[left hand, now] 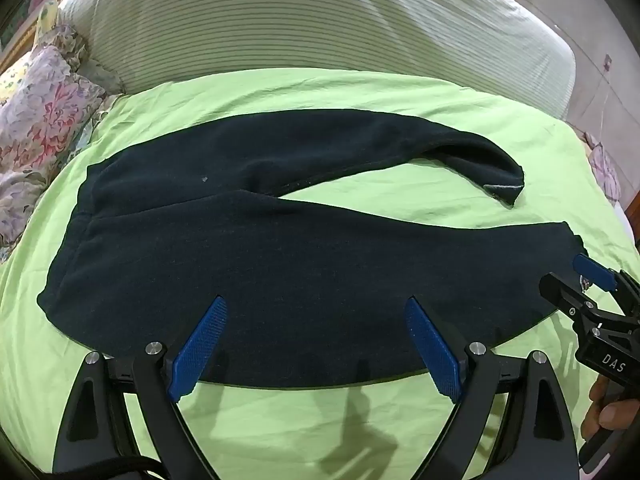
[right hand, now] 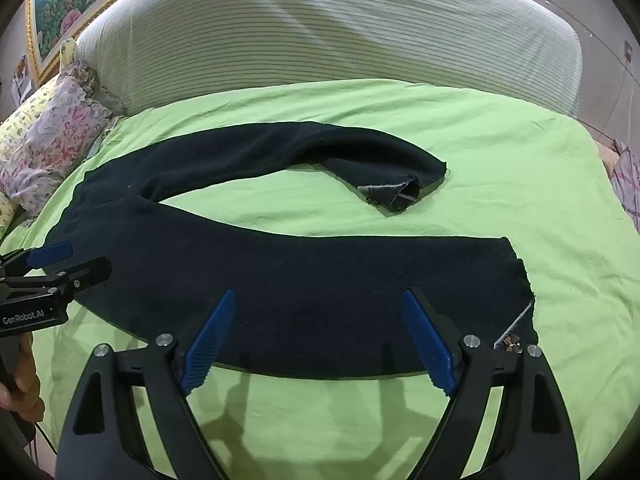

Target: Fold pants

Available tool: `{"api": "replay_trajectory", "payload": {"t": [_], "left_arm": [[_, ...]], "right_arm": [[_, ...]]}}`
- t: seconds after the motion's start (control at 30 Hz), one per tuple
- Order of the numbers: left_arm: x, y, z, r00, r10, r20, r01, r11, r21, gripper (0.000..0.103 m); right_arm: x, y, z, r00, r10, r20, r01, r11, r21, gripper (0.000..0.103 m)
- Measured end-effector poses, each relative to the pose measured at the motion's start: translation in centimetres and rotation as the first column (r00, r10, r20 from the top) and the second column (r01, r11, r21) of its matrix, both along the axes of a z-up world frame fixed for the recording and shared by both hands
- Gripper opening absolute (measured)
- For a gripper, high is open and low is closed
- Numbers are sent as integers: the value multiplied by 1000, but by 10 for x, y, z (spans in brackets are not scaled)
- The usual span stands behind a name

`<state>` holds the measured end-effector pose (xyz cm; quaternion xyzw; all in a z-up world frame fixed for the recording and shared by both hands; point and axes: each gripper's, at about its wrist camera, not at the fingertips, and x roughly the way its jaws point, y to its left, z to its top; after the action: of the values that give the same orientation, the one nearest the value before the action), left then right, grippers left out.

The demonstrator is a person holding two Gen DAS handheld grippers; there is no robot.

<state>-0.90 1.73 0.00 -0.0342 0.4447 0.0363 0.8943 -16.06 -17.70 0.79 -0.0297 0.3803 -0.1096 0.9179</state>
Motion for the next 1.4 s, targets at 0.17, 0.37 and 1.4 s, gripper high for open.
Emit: {"api": "replay_trajectory", "payload": {"t": [0.17, 0.37, 1.4], "left_arm": [[1, 2, -2, 1000, 6, -6, -6, 1000, -2, 92], [3, 2, -3, 1000, 7, -9, -7, 1000, 0, 92], [10, 3, -7, 999, -7, -43, 5, 1000, -26, 92]], "right_arm": [[4, -6, 1, 1000, 0, -3, 0, 1000, 3, 86], [5, -8, -3, 1000, -1, 1, 1, 1000, 12, 86], [4, -8, 4, 999, -21, 25, 20, 998, 63, 86]]}}
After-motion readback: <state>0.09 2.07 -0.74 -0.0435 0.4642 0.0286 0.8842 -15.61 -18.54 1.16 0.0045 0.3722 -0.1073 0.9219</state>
